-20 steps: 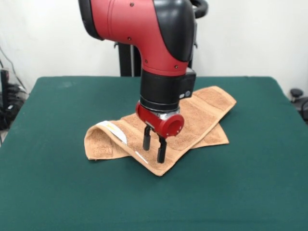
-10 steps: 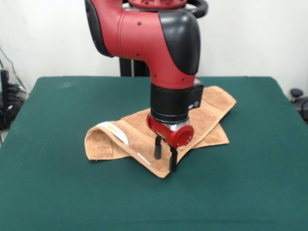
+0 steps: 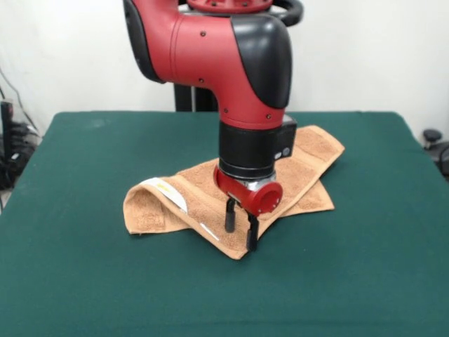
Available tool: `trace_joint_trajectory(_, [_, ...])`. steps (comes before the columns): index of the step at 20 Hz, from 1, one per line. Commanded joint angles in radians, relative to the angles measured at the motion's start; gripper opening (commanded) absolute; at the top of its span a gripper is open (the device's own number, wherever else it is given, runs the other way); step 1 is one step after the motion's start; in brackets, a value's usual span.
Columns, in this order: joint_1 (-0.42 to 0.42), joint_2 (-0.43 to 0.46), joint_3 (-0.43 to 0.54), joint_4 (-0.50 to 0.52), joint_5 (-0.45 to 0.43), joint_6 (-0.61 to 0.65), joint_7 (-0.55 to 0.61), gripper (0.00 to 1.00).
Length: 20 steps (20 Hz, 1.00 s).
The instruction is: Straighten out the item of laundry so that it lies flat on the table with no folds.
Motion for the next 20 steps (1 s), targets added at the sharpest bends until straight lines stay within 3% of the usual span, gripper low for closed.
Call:
trace_joint_trajectory(1, [0.022,0.114,0.114,-0.026,0.036,-0.045,0.106,1.0])
trace_joint_trajectory(9, [0.028,0.155,0.106,-0.049,0.045,-0.083,0.122,1.0])
trace_joint_trajectory(12, [0.066,0.165,0.079,-0.034,0.092,-0.156,0.206,1.0])
trace_joint_trajectory(13, [0.078,0.167,0.068,-0.028,0.116,-0.173,0.222,0.0])
trace_joint_trajectory(20, [0.091,0.144,0.048,-0.011,0.153,-0.144,0.23,0.0])
